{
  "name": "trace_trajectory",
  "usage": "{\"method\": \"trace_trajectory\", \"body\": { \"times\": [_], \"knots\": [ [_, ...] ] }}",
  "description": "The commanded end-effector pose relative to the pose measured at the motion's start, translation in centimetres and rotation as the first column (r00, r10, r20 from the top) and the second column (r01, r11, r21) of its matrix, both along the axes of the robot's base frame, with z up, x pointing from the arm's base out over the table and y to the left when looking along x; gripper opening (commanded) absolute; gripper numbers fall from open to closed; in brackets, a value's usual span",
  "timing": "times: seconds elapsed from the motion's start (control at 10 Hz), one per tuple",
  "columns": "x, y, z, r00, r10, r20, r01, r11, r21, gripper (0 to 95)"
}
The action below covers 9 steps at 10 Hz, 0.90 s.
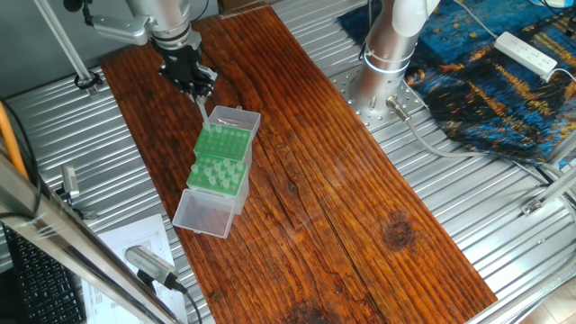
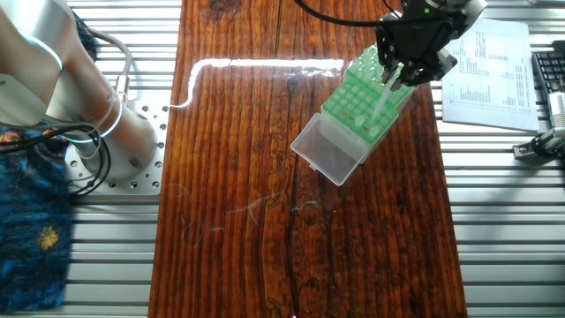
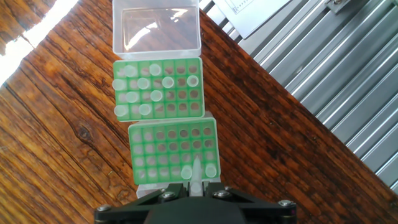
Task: Transfer all large pipette tips from one holder to another
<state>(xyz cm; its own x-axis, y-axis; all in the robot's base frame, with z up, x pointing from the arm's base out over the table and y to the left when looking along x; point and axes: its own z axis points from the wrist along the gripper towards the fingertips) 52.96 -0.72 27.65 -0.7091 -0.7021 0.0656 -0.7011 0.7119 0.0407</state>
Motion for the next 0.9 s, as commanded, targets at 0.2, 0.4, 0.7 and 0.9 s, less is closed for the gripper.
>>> {"method": "trace_trajectory", "body": {
  "times": [0.2,0.4,0.7,0.9],
  "knots": [
    [-0.07,-0.02,-0.05,1.0,0.002,0.0,-0.002,1.0,0.001,0.0],
    [-0.07,-0.03,-0.07,1.0,0.003,-0.001,-0.003,1.0,-0.002,19.0],
    [-0.06,-0.05,-0.1,1.0,-0.005,0.0,0.005,1.0,-0.002,19.0],
    [0.0,0.0,-0.15,1.0,-0.004,0.0,0.004,1.0,-0.003,19.0]
  ]
}}
